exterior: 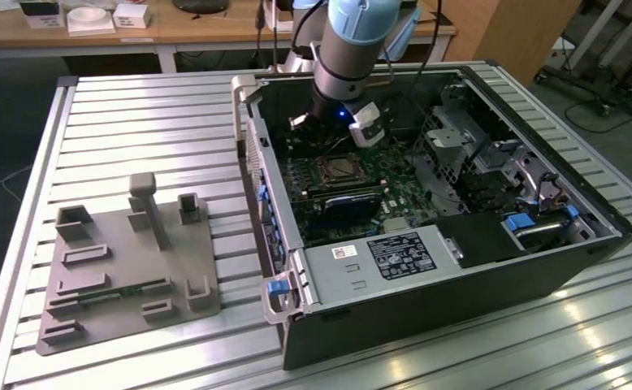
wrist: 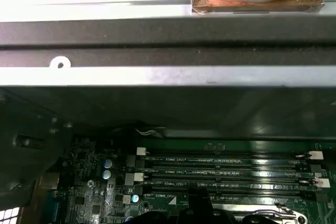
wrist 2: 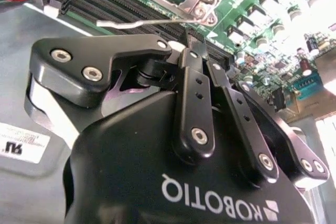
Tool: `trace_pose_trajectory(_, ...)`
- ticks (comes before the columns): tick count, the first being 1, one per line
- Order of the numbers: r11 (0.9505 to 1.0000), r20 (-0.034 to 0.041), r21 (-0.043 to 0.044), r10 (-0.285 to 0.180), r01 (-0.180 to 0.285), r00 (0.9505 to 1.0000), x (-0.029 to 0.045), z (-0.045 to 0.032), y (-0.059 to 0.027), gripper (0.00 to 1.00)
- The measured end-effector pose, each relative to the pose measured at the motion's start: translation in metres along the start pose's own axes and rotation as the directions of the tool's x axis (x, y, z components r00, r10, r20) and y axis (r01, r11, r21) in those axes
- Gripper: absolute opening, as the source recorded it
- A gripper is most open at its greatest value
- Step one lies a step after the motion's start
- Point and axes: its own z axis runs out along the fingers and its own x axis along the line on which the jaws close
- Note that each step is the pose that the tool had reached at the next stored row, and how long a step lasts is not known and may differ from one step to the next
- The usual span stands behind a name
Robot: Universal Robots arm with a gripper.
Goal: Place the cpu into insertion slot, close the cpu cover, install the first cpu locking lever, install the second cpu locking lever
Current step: 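Install the first cpu locking lever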
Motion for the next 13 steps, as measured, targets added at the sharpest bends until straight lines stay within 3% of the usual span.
trace_pose_trajectory(8, 1.0, 0.0009, -0.0009, 0.0, 0.0, 1.0, 0.0047, 0.0107, -0.0034, 0.1)
trace_pose_trajectory(13, 1.0, 0.0011, -0.0034, 0.0, 0.0, 1.0, 0.0081, 0.0112, -0.0035, 0.1)
